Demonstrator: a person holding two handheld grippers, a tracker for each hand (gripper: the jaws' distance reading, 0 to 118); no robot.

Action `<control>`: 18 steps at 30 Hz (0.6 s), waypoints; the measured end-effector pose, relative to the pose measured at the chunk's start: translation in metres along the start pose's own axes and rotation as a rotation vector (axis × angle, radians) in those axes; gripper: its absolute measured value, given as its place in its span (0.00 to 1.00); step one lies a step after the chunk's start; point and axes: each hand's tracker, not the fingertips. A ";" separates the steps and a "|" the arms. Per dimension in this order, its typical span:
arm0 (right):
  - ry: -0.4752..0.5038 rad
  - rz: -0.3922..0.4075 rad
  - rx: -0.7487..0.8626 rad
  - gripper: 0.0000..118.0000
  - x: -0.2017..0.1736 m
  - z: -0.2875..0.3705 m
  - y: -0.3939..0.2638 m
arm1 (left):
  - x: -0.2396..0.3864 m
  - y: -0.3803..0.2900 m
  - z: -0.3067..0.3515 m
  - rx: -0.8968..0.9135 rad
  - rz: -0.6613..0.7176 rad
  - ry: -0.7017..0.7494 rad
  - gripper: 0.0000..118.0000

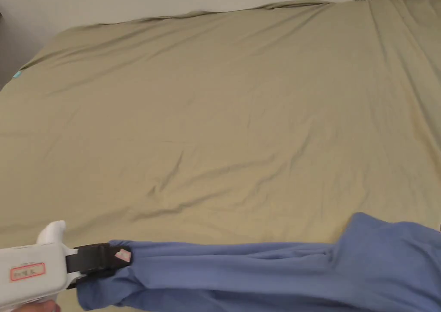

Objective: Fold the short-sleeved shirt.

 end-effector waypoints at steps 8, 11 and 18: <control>-0.063 0.088 -0.009 0.02 -0.021 -0.002 0.009 | -0.043 0.018 0.036 -0.070 0.088 0.162 0.11; -0.071 0.113 -0.028 0.02 -0.029 -0.007 0.008 | -0.021 0.014 0.038 -0.039 0.111 0.167 0.11; -0.052 0.066 -0.031 0.02 -0.021 -0.012 0.003 | 0.118 -0.017 0.023 0.050 0.097 -0.146 0.11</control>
